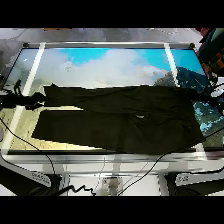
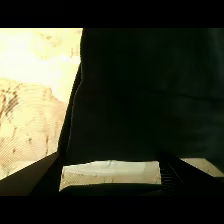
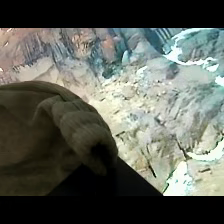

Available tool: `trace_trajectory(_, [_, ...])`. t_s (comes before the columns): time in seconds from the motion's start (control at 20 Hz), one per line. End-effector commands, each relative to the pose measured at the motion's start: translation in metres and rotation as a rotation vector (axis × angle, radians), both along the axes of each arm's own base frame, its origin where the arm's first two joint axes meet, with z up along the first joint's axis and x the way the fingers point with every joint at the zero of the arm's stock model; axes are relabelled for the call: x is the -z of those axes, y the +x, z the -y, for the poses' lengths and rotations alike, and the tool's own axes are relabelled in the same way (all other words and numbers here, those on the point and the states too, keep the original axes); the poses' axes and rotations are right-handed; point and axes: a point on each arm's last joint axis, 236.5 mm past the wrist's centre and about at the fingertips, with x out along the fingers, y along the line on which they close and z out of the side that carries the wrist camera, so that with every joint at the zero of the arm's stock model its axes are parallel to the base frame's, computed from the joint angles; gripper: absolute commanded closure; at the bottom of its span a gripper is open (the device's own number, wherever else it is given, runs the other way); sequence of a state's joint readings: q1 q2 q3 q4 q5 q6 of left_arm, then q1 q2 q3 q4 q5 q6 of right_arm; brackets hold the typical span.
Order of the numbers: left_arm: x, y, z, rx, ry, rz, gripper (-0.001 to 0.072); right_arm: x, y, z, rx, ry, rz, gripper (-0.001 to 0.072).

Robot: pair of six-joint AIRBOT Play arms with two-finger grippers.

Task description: Fold the clothes and pants, and hang the long-sleeved shirts on hangers.

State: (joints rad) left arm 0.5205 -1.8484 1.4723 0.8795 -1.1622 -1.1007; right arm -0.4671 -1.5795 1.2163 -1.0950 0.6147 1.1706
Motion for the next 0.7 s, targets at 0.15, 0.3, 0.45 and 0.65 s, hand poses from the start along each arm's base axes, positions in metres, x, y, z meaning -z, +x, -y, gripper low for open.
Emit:
trace_trajectory(0.15, [0.016,0.004,0.008,0.031,0.023,-0.007,0.0354,0.003,-0.003,-0.004,-0.011,0.014,-0.019,0.0678])
trace_trajectory(0.3, [-0.012,0.031,0.015,-0.014,-0.054,0.128,0.0687,0.003,-0.003,-0.004,-0.011,0.014,-0.019,0.0679])
trace_trajectory(0.45, [-0.065,0.06,0.021,-0.043,-0.139,0.313,0.0688,0.003,-0.004,-0.005,-0.014,0.014,-0.021,0.0679])
trace_trajectory(0.65, [-0.19,0.083,0.006,-0.095,-0.191,0.649,0.0687,-0.004,-0.004,-0.001,-0.014,-0.006,-0.011,0.0679])
